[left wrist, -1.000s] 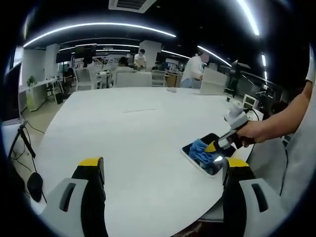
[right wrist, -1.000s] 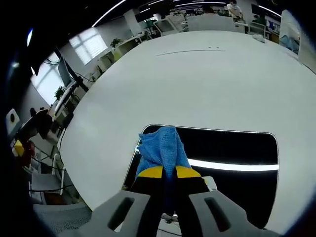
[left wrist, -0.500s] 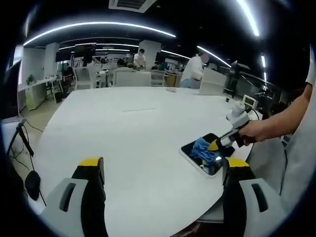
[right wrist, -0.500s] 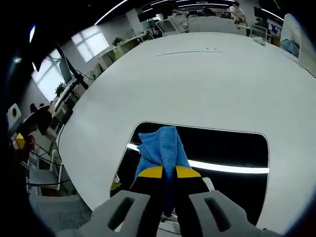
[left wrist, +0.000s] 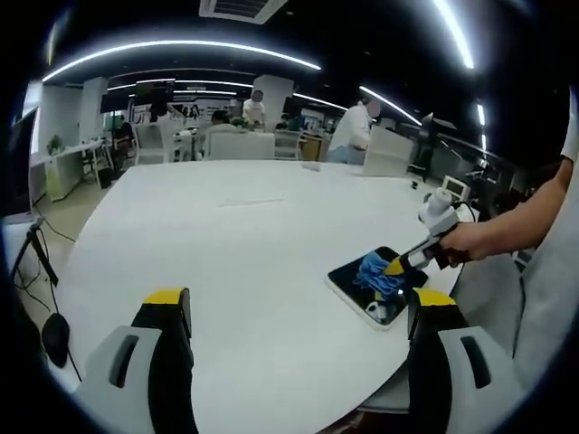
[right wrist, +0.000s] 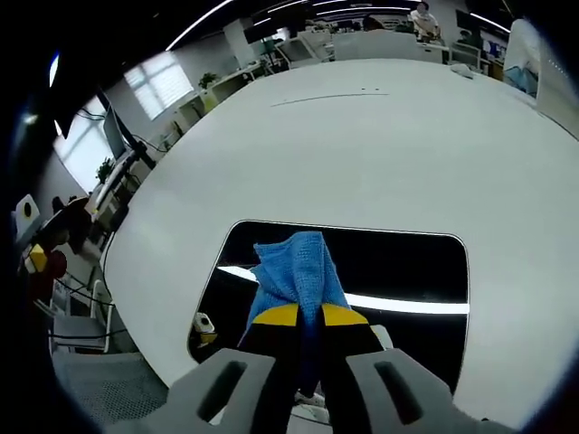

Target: Wipe the mirror surface with the cleaning cloth until all visible marks leave the cleaned area.

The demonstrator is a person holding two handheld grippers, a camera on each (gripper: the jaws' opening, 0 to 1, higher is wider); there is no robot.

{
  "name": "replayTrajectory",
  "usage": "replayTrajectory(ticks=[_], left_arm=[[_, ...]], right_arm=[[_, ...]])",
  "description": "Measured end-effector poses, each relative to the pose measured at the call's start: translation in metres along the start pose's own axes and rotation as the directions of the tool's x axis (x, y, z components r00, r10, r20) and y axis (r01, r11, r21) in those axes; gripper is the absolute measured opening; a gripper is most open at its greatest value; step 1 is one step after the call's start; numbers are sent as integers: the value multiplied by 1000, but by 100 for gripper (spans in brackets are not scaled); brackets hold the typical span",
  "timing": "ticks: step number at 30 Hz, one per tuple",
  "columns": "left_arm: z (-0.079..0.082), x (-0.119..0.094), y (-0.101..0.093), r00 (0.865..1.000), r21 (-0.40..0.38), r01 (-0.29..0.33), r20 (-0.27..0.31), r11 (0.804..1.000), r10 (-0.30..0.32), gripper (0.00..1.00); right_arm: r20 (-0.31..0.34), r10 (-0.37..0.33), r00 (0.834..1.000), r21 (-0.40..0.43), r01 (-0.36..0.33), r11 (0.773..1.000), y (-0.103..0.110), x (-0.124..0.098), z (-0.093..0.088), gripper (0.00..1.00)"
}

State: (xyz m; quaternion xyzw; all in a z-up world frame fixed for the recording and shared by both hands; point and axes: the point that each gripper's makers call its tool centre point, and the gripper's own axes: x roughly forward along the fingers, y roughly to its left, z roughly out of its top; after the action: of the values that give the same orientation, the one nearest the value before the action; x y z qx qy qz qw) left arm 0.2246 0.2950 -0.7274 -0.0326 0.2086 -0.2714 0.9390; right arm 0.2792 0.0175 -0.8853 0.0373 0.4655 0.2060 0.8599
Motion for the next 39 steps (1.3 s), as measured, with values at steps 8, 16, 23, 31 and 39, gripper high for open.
replayTrajectory(ticks=[8, 16, 23, 31, 39], left_arm=[[-1, -1, 4, 1000, -7, -5, 7, 1000, 5, 99], [-3, 0, 3, 1000, -12, 0, 8, 1000, 0, 99], [-3, 1, 4, 1000, -10, 2, 3, 1000, -2, 99], [-3, 4, 4, 1000, -4, 11, -1, 1000, -11, 99], [-2, 7, 3, 1000, 0, 21, -4, 1000, -21, 99]], right_arm=[[-4, -13, 1000, -16, 13, 1000, -7, -9, -2, 2], [-13, -21, 1000, -18, 21, 1000, -17, -17, -3, 2], [-13, -29, 1000, -21, 28, 999, -28, -21, -4, 2], [-11, -45, 999, -16, 45, 999, -44, -27, -5, 2], [-11, -71, 997, -19, 70, 997, -57, -31, -7, 2]])
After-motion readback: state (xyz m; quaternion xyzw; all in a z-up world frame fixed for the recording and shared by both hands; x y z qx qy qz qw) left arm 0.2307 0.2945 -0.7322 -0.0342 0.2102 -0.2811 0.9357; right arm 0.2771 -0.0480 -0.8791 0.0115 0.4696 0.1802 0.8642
